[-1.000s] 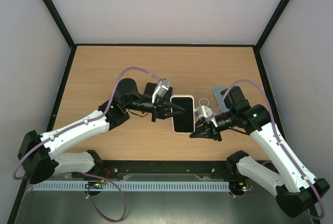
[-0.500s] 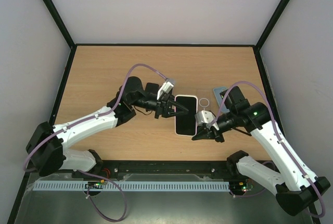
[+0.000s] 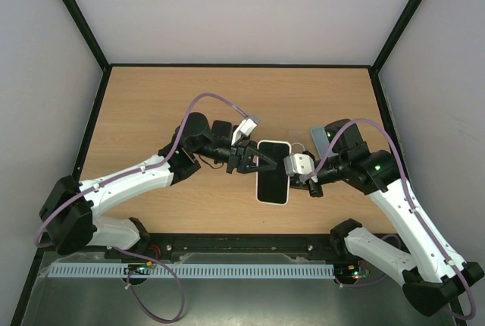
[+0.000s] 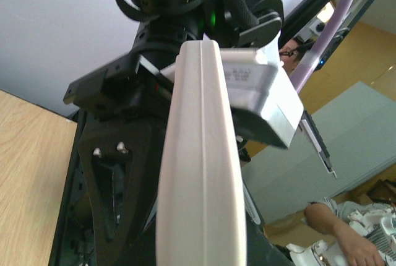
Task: Take the phone out of the phone case
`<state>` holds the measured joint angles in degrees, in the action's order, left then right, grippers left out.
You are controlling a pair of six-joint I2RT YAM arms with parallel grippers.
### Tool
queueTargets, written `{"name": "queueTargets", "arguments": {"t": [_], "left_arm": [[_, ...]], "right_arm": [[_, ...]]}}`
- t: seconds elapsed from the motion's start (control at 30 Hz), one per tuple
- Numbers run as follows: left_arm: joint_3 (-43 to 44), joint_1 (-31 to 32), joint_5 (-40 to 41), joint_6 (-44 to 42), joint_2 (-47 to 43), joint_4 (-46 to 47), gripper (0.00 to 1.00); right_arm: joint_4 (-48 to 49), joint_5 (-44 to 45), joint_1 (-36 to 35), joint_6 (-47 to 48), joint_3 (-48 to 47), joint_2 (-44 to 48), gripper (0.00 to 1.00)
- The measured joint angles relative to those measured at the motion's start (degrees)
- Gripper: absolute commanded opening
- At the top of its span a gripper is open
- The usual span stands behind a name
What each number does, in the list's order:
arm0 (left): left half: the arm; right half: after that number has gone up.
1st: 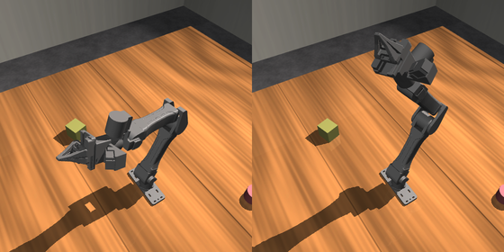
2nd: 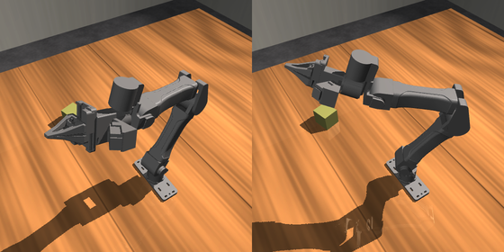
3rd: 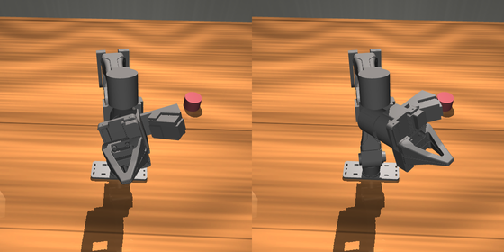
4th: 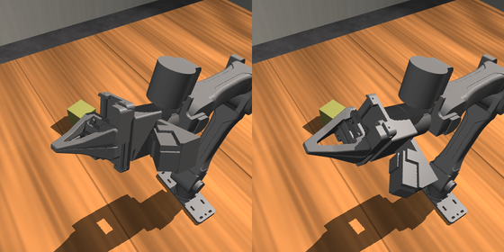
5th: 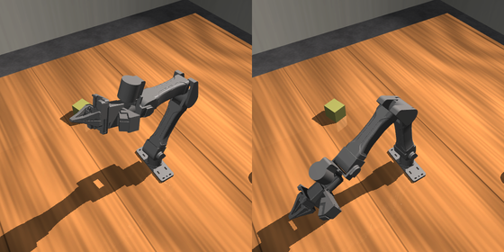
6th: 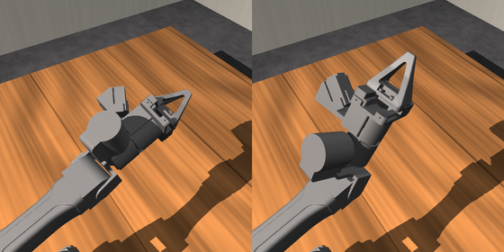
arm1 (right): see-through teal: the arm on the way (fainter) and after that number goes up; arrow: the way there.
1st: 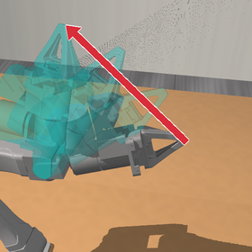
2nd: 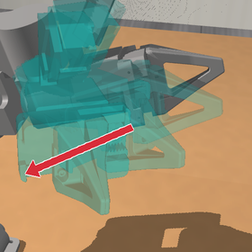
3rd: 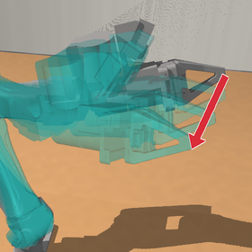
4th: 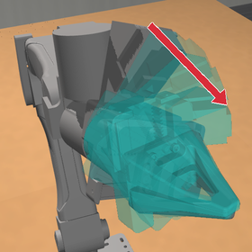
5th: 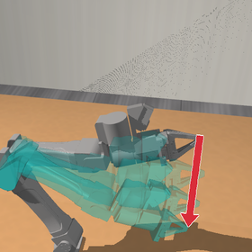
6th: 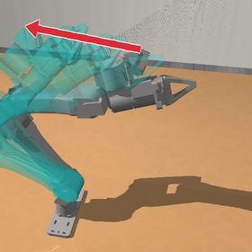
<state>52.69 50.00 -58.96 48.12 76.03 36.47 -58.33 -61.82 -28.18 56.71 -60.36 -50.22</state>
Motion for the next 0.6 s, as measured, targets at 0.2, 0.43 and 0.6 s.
{"name": "queueTargets", "arguments": {"t": [0.2, 0.43, 0.6], "left_arm": [[0.09, -1.40, -0.17, -5.73, -2.89, -7.76, 0.02], [1.38, -2.19, 5.97, -17.16, -9.46, -16.79, 0.02], [1.36, -2.19, 8.07, -19.52, -9.60, -17.55, 0.02]], "right_arm": [[0.13, 0.59, 0.09, -2.93, -0.76, 1.05, 0.42], [-7.19, -0.04, 0.09, -1.40, -1.68, 0.70, 0.44], [-9.07, -1.29, 0.09, -1.88, -2.71, -0.72, 0.41]]}}
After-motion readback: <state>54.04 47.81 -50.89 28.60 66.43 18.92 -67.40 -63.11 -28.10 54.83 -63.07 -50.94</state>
